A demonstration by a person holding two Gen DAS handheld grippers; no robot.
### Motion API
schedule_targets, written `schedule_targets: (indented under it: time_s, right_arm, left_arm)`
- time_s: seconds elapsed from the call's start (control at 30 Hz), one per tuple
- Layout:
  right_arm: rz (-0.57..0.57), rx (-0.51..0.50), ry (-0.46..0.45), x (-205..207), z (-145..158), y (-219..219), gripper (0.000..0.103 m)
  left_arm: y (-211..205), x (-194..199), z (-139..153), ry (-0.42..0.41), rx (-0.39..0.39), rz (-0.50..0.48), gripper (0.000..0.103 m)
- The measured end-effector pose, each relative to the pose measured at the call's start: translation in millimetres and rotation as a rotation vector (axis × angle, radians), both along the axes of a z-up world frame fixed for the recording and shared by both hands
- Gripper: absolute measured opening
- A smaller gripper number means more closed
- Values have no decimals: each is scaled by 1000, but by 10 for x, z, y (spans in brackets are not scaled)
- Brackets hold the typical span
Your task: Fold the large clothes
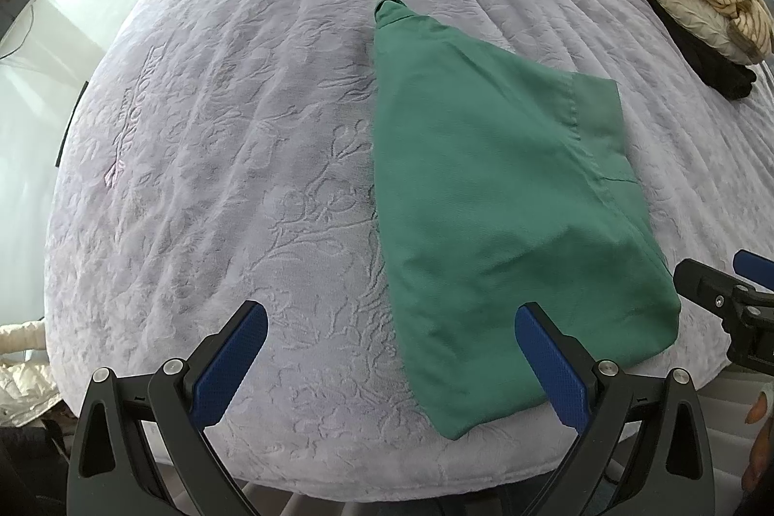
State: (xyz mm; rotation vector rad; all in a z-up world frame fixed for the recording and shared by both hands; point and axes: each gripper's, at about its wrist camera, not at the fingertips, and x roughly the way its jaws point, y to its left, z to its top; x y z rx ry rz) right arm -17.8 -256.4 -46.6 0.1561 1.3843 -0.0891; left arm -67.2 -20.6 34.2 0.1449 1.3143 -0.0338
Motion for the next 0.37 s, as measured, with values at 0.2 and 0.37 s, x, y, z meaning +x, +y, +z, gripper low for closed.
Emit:
schedule_targets:
  time_s: [0.2,0.37]
  right_arm:
    - [8,-1,8,17,-30,12,103]
    - [12,-4,12,32,-46,-8,103]
  left_arm:
    - [23,25,-27,0,10,2,103]
    - [33,22,-23,-12,10,2,103]
